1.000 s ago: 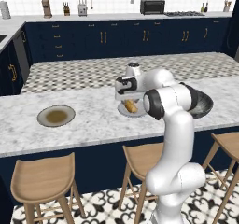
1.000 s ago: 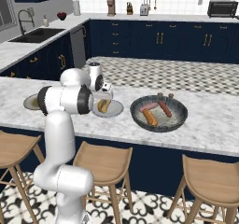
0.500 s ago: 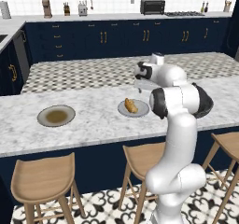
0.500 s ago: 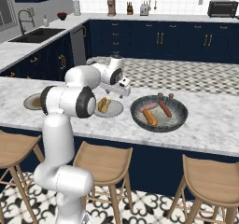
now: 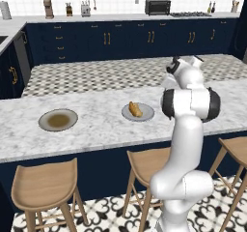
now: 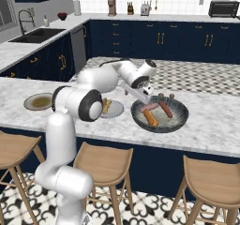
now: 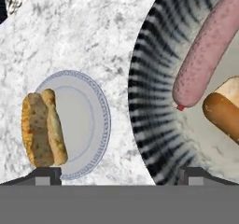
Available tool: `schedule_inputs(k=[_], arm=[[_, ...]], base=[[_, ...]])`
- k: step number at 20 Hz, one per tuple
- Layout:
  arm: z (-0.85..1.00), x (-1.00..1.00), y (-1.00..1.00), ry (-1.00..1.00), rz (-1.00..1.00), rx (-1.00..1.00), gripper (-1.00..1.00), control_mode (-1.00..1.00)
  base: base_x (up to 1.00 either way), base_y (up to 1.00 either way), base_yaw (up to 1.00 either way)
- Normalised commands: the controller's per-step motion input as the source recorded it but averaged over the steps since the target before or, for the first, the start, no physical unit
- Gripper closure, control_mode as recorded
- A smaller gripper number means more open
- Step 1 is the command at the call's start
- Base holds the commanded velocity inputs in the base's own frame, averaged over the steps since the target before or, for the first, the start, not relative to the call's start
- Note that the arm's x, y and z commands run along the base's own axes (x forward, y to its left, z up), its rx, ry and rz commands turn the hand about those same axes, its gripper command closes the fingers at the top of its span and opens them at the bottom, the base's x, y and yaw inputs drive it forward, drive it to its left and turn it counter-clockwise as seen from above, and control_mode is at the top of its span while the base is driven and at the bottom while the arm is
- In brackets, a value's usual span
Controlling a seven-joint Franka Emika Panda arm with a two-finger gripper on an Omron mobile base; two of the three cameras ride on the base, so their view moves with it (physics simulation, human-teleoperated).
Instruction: Place one bun and one sausage from the bowl on each plate.
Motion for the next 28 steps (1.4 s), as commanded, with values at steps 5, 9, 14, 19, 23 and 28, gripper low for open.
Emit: schedule_inputs(k=[5,9,14,19,23,28], arm=[[-0.01,-0.03,-1.00,0.00,0.04,0.32,-1.00,-1.00],[-0.22,0.04,-0.84,0.00,0.10,0.10,-1.00,-1.00],[-0.40,0.57,-0.15,0.00,0.03,-0.03,-1.00,-1.00],[-0.11,0.45,0.01,-0.02,-0.02,-0.01,-1.00,-1.00],[-0.31,0.19,0.08,0.00,-0.08,-0.04,-1.00,-1.00],[-0.33,0.01,0.03,-0.03,-0.02,0.02,-1.00,-1.00]], base=[[0.00,0.00,0.00],[0.00,0.00,0.00],[0.00,0.00,0.00],[0.00,0.00,0.00],[0.00,0.00,0.00],[0.00,0.00,0.00]])
